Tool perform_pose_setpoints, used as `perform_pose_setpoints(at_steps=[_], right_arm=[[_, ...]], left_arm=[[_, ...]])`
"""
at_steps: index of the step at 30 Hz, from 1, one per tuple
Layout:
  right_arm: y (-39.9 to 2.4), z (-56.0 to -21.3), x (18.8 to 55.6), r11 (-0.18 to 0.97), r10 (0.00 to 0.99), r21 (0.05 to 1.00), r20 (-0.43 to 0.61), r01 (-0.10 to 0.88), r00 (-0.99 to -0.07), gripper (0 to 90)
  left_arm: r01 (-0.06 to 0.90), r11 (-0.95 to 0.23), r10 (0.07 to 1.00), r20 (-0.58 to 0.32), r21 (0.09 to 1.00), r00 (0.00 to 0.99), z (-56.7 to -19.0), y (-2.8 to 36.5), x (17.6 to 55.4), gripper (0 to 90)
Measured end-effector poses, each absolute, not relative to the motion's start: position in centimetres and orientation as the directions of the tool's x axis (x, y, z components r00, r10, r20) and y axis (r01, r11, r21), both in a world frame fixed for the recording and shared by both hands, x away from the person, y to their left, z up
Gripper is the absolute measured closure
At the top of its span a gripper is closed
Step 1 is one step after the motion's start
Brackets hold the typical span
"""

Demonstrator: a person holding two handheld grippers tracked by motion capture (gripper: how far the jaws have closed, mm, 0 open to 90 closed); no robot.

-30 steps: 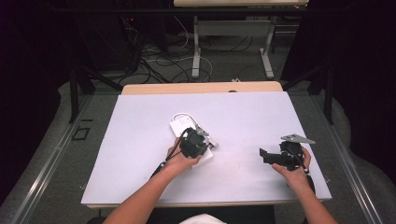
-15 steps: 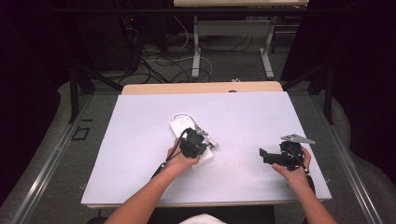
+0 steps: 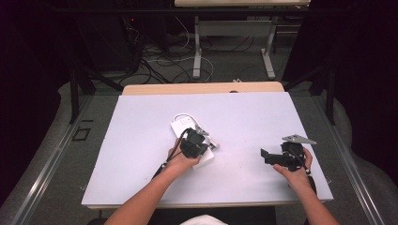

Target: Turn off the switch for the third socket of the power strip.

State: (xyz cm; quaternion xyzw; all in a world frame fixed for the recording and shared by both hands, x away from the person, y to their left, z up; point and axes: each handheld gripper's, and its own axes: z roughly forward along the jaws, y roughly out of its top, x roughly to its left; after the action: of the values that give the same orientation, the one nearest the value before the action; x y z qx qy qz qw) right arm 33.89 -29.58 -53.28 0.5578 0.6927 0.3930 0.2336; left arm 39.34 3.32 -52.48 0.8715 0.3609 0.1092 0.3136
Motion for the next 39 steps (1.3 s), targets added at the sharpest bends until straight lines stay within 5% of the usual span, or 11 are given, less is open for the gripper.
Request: perform_pose_setpoints(at_steps=[39], right_arm=[[-29.7, -53.5, 33.9, 0.064, 0.958, 0.798, 0.119, 0.600, -0.261, 0.2]], left_arm=[[0.659, -0.388, 0.765, -0.173, 0.644, 0.620, -51.3, 5.4, 40.5, 79.4]])
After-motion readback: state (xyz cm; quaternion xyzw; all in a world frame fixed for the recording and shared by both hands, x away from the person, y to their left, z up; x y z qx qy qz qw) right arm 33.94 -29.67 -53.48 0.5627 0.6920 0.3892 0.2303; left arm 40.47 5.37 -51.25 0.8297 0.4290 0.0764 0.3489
